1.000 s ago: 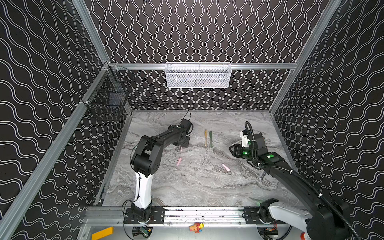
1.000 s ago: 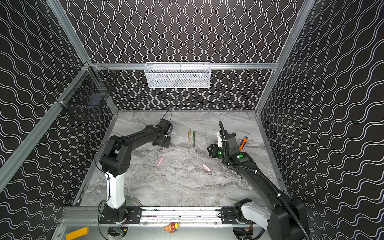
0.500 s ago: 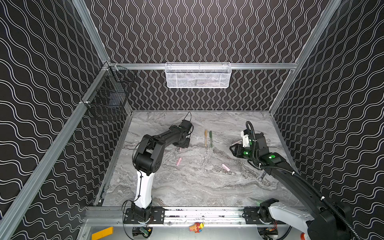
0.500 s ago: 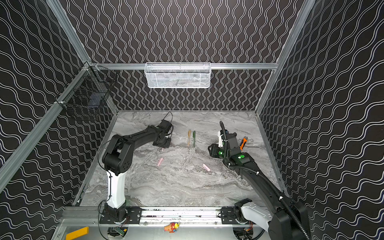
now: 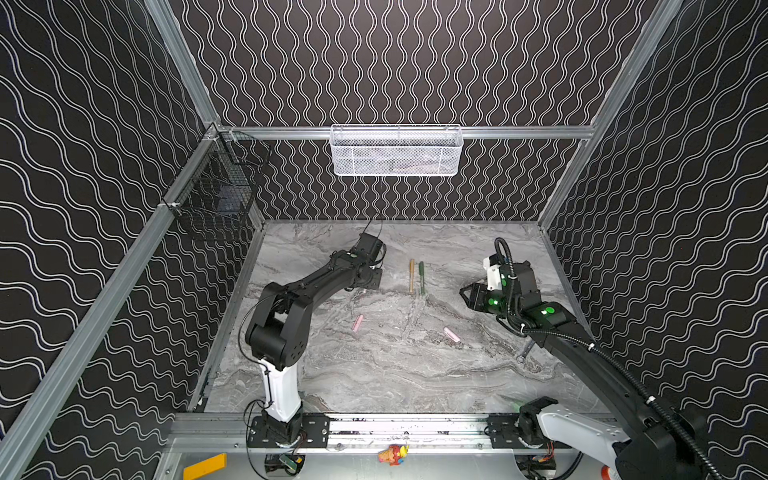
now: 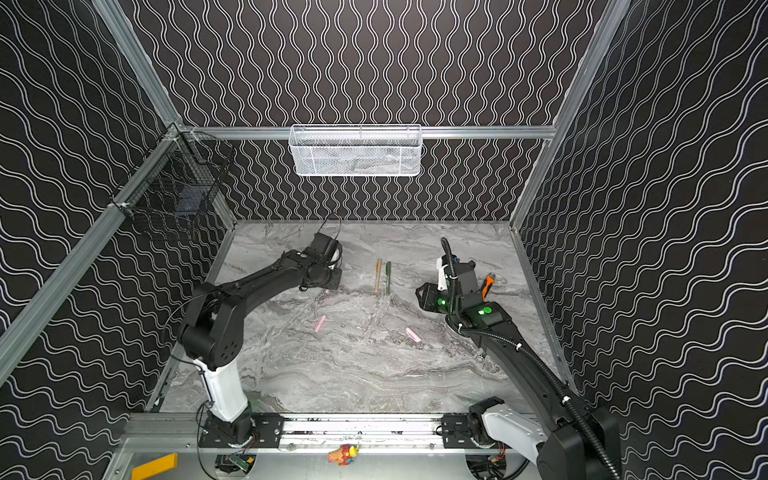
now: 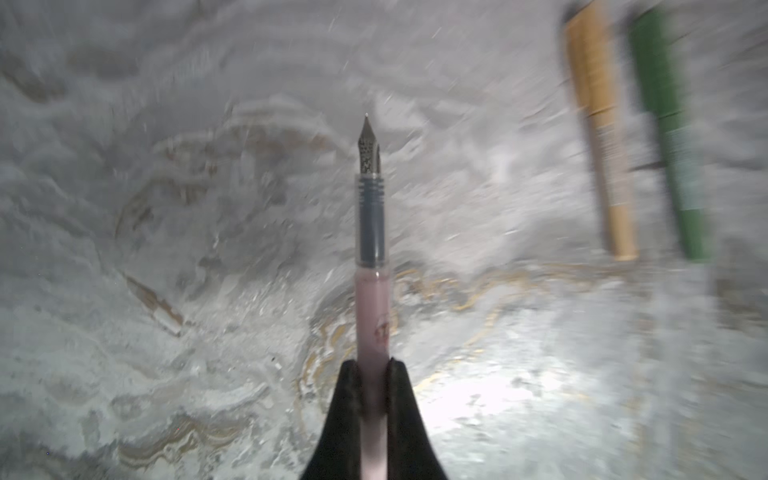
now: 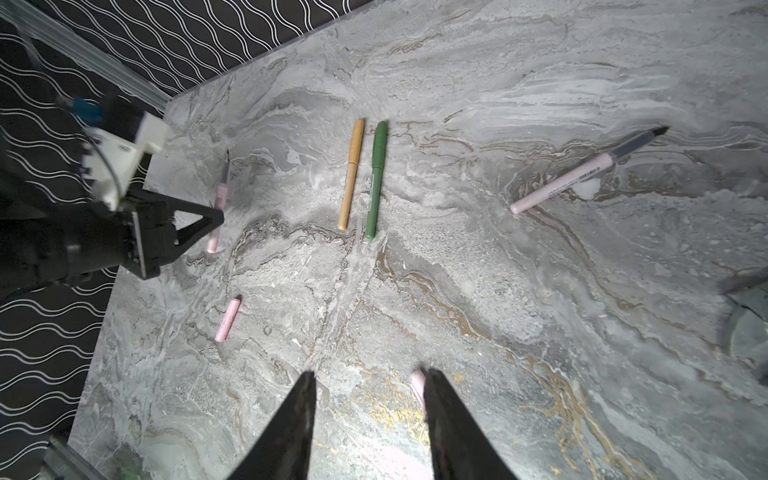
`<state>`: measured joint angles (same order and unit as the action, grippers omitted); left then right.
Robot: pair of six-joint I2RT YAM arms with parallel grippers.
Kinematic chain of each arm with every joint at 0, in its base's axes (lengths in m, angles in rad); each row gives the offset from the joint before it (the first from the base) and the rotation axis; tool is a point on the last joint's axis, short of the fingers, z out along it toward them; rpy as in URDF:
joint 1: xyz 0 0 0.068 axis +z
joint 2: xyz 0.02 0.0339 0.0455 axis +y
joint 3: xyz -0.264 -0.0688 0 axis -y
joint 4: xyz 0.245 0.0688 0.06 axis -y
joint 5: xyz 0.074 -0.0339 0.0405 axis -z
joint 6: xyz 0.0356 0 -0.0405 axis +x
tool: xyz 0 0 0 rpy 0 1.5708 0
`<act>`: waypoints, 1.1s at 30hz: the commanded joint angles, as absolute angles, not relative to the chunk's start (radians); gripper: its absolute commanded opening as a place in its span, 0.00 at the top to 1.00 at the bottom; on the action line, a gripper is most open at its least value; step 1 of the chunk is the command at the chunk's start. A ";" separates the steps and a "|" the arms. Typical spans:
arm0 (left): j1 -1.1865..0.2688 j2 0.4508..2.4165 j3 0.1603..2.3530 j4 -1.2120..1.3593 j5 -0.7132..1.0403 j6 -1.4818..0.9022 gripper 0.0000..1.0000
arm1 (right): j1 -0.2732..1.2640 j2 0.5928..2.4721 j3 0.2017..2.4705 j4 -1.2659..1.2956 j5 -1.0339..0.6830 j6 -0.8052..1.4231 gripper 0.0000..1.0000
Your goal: Insert the pens into the pen caps
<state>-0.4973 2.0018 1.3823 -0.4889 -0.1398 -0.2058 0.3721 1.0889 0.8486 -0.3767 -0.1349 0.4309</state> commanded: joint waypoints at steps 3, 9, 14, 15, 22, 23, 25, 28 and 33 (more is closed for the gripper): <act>-0.554 1.864 1.305 -0.293 -0.067 -0.174 0.97 | 0.373 1.071 0.867 -0.357 -0.195 0.461 0.56; -0.606 1.701 1.186 -0.108 0.088 -0.181 0.97 | 0.374 1.057 0.838 -0.194 -0.353 0.494 0.54; -0.645 1.645 1.152 -0.035 0.216 -0.202 0.98 | 0.386 1.070 0.846 -0.062 -0.450 0.517 0.50; -0.651 1.637 1.144 -0.015 0.235 -0.212 0.98 | 0.390 1.074 0.852 -0.041 -0.464 0.522 0.49; -0.660 1.613 1.139 0.022 0.322 -0.258 0.98 | 0.426 1.135 0.936 -0.015 -0.475 0.514 0.45; -0.660 1.612 1.139 0.022 0.329 -0.258 0.98 | 0.425 1.146 0.945 -0.017 -0.469 0.515 0.45; -0.661 1.605 1.135 0.029 0.333 -0.264 0.98 | 0.428 1.169 0.959 -0.006 -0.474 0.516 0.45; -0.662 1.604 1.137 0.031 0.345 -0.265 0.99 | 0.431 1.200 0.973 0.023 -0.494 0.520 0.46; -0.664 1.611 1.141 0.029 0.359 -0.270 0.99 | 0.431 1.251 0.990 0.042 -0.516 0.513 0.48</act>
<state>-0.6621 1.6066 1.1366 -0.0097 0.3317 -0.2588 0.4305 1.2339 0.9783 -0.0116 -0.4896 0.5117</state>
